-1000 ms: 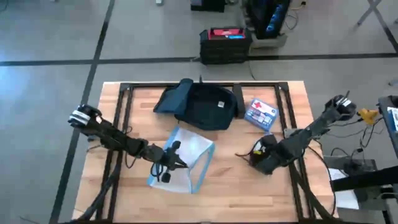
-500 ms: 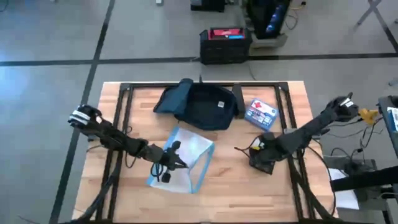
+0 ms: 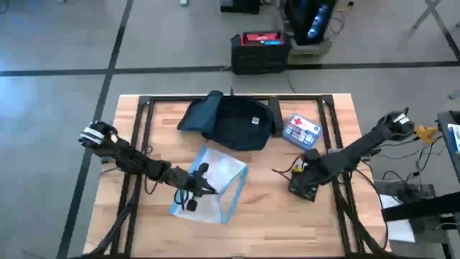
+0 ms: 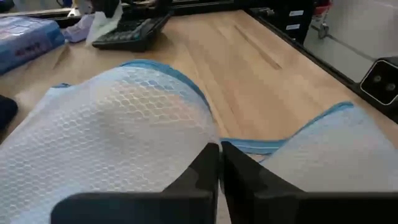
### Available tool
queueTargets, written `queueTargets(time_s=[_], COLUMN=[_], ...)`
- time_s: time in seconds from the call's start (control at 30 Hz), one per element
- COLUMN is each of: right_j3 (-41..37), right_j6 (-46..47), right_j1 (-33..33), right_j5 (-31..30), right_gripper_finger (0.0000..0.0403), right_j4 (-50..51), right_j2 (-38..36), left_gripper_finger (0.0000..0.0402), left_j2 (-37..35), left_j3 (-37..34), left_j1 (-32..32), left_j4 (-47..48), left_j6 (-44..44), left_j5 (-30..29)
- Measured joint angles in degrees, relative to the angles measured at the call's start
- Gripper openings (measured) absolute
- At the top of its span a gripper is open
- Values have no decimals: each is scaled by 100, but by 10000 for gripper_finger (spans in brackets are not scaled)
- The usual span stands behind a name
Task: Unpack backpack
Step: Put the green earphone into the zip bag
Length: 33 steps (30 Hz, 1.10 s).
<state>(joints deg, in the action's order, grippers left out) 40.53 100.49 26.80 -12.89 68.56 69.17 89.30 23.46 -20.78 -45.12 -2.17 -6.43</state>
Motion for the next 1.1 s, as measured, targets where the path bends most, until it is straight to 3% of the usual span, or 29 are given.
queueTargets(time_s=[0.13, 0.6, 0.77, 0.93, 1.1], right_j3=[33, 8, -99, -229, -289], right_j6=[45, 431, -262, -881, -1194], right_j1=[-86, -693, -1288, -1853, -2137], right_j5=[-64, -58, 65, 246, 239], right_gripper_finger=[45, 248, 309, 338, 324], right_j4=[188, 103, -981, -1609, -1832], right_j2=[8, 445, 610, 960, 1344], left_gripper_finger=[0, 0, 0, 0, 0], left_j2=[0, 0, 0, 0, 0], left_j3=[0, 0, 0, 0, 0], left_j1=[-1, 1, 1, 1, 1], left_j4=[1, -5, -7, -5, 4], left_j6=[0, 0, -2, 0, 0], left_j5=[-1, 0, -1, 1, 1])
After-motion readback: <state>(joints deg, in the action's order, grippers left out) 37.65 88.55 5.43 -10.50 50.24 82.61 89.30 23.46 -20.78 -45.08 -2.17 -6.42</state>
